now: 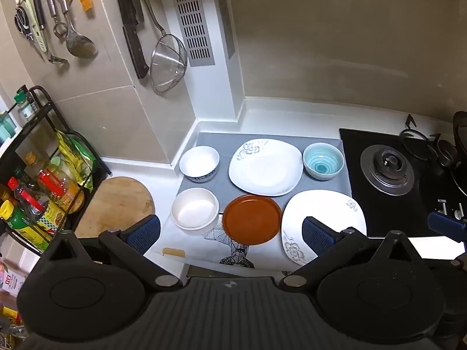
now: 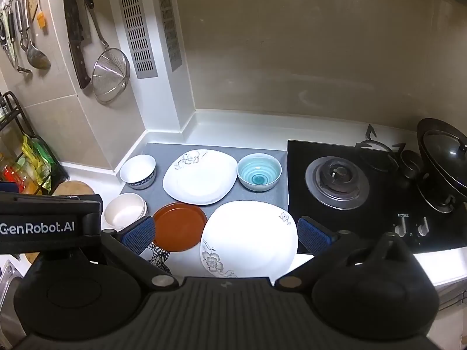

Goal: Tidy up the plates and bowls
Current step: 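Move both grippers toward the large white oval flower-print plate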

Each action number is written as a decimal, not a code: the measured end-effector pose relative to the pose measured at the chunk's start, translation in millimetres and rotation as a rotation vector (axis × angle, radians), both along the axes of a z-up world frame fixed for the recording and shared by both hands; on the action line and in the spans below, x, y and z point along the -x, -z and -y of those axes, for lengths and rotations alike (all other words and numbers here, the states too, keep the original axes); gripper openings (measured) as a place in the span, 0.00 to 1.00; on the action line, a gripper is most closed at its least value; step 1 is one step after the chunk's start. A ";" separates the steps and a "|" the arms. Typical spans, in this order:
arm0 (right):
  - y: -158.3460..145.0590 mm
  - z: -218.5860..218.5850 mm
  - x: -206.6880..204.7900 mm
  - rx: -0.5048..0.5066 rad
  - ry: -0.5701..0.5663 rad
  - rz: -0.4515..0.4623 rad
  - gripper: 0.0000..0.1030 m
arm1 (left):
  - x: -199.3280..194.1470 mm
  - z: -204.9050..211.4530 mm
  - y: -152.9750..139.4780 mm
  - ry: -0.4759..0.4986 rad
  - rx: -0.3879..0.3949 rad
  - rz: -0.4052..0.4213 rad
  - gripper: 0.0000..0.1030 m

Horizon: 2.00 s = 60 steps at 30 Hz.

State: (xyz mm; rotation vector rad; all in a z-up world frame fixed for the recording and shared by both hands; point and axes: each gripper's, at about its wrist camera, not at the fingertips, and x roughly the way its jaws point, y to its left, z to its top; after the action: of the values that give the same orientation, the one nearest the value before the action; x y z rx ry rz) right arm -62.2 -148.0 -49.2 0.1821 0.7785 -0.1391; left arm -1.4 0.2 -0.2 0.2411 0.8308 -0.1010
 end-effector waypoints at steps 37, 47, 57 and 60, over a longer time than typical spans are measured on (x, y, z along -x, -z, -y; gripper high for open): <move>24.4 -23.5 -24.7 0.012 0.016 -0.066 1.00 | -37.3 -23.8 22.3 0.002 0.025 -0.073 1.00; 80.1 -22.0 -57.9 -0.092 0.033 0.015 1.00 | -107.2 -32.4 75.5 0.115 0.097 -0.056 0.99; 148.5 -14.3 -59.8 -0.047 0.105 0.005 1.00 | -192.1 -24.0 202.4 0.333 0.254 -0.460 0.90; 162.2 3.3 -53.2 -0.136 0.176 -0.026 1.00 | -203.7 -17.7 219.3 0.365 0.280 -0.460 0.84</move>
State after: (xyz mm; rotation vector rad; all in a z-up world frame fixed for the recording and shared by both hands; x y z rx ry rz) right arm -9.0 -151.2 -211.4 0.3784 0.7977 -0.2554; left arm 202.3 17.9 -219.5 0.1019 1.2089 -0.6287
